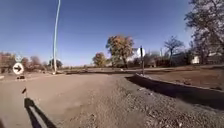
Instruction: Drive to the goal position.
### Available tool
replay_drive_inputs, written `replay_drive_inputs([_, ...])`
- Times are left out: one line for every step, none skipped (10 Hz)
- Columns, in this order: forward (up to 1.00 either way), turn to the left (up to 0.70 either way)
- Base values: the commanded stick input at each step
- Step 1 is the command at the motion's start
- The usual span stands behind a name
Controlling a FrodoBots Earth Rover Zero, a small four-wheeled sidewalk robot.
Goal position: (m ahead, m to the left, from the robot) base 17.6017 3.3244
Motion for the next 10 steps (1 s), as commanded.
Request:
replay_drive_inputs([0.50,0.00])
replay_drive_inputs([0.50,0.00])
replay_drive_inputs([0.50,0.00])
replay_drive_inputs([0.50,0.04])
replay_drive_inputs([0.50,0.17])
replay_drive_inputs([0.50,0.31])
replay_drive_inputs([0.50,0.43])
replay_drive_inputs([0.50,0.50])
replay_drive_inputs([0.50,0.19])
replay_drive_inputs([0.50,0.00])
